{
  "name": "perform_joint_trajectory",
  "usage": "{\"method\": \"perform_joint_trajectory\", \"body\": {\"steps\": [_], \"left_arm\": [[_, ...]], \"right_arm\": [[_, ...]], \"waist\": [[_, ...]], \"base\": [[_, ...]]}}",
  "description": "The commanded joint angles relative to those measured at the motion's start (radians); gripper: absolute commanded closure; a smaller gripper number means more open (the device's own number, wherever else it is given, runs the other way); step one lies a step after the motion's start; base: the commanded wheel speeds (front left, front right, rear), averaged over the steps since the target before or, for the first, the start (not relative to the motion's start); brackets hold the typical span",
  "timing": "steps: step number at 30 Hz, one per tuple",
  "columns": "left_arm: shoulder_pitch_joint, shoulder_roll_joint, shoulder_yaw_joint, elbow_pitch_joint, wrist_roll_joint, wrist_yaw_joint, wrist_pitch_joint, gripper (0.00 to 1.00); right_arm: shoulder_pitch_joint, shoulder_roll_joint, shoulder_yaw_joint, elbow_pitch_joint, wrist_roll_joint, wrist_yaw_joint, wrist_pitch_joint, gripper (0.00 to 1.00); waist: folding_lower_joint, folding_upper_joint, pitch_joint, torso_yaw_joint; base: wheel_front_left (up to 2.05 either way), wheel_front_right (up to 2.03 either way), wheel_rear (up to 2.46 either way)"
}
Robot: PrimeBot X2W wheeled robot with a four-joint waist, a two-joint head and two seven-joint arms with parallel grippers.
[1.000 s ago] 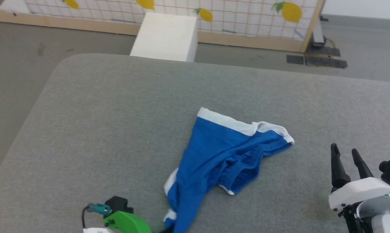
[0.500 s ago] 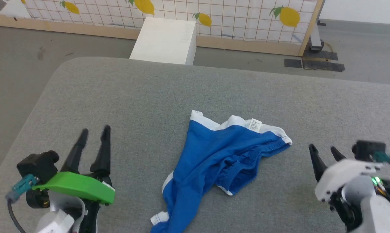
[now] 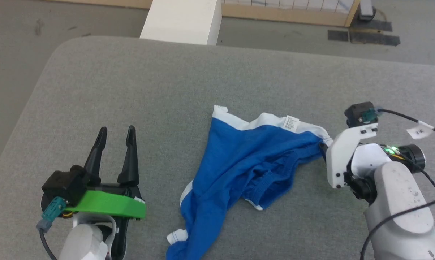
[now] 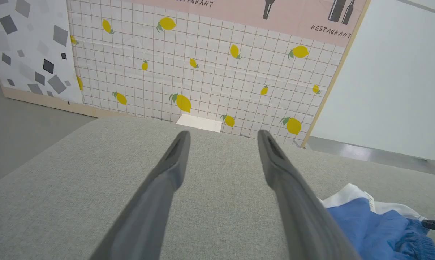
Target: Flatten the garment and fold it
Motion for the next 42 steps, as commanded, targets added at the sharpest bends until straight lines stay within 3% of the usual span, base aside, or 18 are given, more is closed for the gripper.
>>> {"method": "perform_joint_trajectory", "body": {"steps": [1,6,7,9,14,23,32,38,42], "left_arm": [[-0.021,-0.009,0.010,-0.004,0.010,-0.009,-0.007,0.00],[-0.029,-0.025,0.031,-0.003,0.023,-0.022,-0.007,0.00],[-0.031,-0.028,0.036,-0.003,0.027,-0.024,-0.007,0.00],[-0.032,-0.032,0.043,0.001,0.033,-0.028,-0.007,0.00],[-0.025,-0.036,0.050,0.038,0.032,-0.034,-0.007,0.00],[-0.041,-0.019,0.017,0.102,0.004,-0.038,0.034,0.00],[-0.332,-0.001,-0.109,0.275,-0.030,-0.041,0.341,0.00],[-0.544,-0.014,-0.178,0.500,-0.069,-0.041,0.603,0.00],[-0.617,0.003,-0.211,0.619,-0.043,-0.030,0.716,0.00]], "right_arm": [[-0.021,0.000,0.010,0.021,-0.012,-0.001,0.006,0.00],[-0.041,0.000,0.043,0.075,-0.016,-0.001,0.022,0.00],[-0.043,0.000,0.045,0.082,-0.012,-0.001,0.019,0.48],[-0.042,0.000,0.055,0.085,-0.002,-0.001,0.003,1.00],[-0.012,0.000,0.047,0.039,0.023,-0.001,-0.049,1.00],[0.157,-0.002,-0.106,-0.213,0.083,-0.001,-0.052,1.00],[0.264,-0.001,-0.067,-0.364,0.197,-0.001,-0.031,1.00],[0.256,0.000,-0.005,-0.383,0.232,-0.001,-0.044,1.00],[0.242,0.000,0.032,-0.379,0.237,-0.001,-0.053,1.00]], "waist": [[0.0000,0.0000,0.043,0.019],[0.0000,0.0000,0.068,0.016],[0.0000,0.0000,0.070,0.012],[0.0000,0.0000,0.066,0.003],[0.0000,0.0000,0.041,-0.029],[0.0000,0.0000,-0.001,-0.116],[0.0000,0.0000,0.038,-0.195],[0.0000,0.0000,0.087,-0.251],[0.0000,0.0000,0.118,-0.284]], "base": [[0.00,0.00,0.00],[0.00,0.00,0.00],[0.00,0.00,0.00],[0.00,0.00,0.00],[0.00,0.00,0.00],[0.00,0.00,0.00],[0.00,0.00,0.00],[0.00,0.00,0.00],[0.00,0.00,0.00]]}}
